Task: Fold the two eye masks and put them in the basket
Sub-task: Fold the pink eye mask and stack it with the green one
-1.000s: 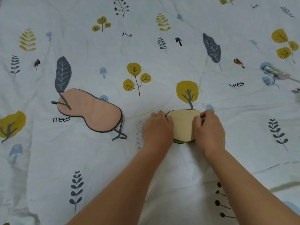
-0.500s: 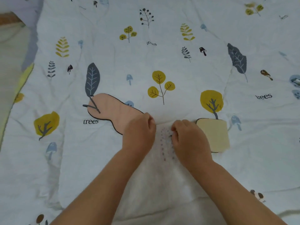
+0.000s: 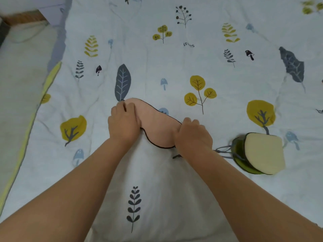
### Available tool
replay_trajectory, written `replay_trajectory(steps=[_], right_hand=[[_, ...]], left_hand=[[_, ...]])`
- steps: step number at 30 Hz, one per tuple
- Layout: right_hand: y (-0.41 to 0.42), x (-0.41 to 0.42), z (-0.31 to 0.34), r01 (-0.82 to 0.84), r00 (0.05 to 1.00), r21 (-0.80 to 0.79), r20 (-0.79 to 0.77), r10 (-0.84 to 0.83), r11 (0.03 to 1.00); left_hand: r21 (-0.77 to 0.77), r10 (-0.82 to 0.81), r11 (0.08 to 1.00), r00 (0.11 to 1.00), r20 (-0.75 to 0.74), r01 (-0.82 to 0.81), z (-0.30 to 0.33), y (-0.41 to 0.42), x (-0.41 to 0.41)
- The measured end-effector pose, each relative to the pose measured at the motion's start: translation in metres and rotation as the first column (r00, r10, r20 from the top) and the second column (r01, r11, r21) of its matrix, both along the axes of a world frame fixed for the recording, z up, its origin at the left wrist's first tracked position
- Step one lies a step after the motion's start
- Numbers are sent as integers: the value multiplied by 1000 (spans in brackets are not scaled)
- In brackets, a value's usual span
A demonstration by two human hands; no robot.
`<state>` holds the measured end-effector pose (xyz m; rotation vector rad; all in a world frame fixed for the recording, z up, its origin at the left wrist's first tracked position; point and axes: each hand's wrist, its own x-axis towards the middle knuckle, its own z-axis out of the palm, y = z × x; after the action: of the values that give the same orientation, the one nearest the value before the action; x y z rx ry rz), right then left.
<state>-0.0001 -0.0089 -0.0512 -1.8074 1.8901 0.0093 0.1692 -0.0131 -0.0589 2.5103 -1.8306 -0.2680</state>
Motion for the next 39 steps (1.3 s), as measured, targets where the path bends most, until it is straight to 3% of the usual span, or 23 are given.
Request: replay_trajectory(steps=[5,9,13,17,26,29,33,39], right_hand=[[2,7,-9,52,998,76,24,-54,996],[4,5,-10,50,997,55,52,-53,997],[7,0,-3,120,974,59,189,-129,991],[15,-9,6,196,943,33,269,-198,980],[41,-32,19,345,863,112,352,-362,932],[51,-32,19,265,892,95,355,-282,959],[69,-21,26,190,899,-32,408,-160,981],[93,19,35,31,854,-40,521,-6,999]], left_hand=[[124,97,989,989,-115,-83,-9,-11,16],[40,129,991,979,-159,-124,-5,-10,17],[-36,210,973,935,-286,-229,8,4,12],[-28,248,960,894,-373,-278,17,27,9],[132,383,911,686,-619,-390,22,102,-7],[202,434,893,649,-624,-403,15,118,-11],[166,427,894,681,-594,-416,16,125,-12],[210,366,924,582,-726,-318,28,128,-7]])
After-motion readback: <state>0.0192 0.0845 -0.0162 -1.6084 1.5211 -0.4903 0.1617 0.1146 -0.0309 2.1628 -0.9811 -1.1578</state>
